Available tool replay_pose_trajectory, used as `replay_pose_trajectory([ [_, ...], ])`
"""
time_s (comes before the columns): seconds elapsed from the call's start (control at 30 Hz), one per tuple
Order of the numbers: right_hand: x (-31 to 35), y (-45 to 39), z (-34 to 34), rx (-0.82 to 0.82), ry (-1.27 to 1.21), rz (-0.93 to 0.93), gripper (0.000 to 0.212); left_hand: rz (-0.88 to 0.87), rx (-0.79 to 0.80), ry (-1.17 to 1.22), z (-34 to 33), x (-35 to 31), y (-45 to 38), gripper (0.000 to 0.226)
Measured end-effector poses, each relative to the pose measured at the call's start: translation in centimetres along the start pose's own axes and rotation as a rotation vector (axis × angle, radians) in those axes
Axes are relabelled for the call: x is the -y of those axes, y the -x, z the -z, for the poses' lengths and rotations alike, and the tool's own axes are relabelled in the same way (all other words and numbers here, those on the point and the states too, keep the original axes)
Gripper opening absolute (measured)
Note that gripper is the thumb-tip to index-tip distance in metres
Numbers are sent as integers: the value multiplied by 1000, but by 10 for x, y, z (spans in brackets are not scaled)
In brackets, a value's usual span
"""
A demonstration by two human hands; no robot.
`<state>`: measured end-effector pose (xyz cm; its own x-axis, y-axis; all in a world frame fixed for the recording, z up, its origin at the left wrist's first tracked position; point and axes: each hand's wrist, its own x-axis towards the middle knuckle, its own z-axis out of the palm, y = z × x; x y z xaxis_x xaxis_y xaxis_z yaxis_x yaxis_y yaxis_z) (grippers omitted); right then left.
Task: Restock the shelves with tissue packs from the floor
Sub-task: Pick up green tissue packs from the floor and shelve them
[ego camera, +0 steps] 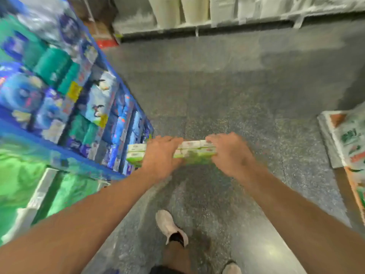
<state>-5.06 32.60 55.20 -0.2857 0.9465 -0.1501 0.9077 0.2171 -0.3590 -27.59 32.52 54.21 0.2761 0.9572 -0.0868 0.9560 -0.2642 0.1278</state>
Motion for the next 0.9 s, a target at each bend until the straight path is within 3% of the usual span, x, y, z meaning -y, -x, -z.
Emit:
replay_pose_trajectory([
  [0.1, 98, 2, 29, 57, 73, 192, 44, 176, -81, 19, 66, 46, 81, 66],
  [0.3, 308, 18, 53, 10, 149, 580, 38, 539, -198, -68, 166, 152, 249, 70],
  [0.57, 571, 41, 30, -281, 120, 869, 37, 858, -420, -266, 262, 280, 424, 67],
  [0.73, 675, 36, 18, -437, 63, 951, 56, 943, -552, -306, 312, 345, 463, 67],
  [0.9, 732, -10, 31, -529, 48, 1011, 63, 942, -647, -319, 349, 405, 436, 62],
])
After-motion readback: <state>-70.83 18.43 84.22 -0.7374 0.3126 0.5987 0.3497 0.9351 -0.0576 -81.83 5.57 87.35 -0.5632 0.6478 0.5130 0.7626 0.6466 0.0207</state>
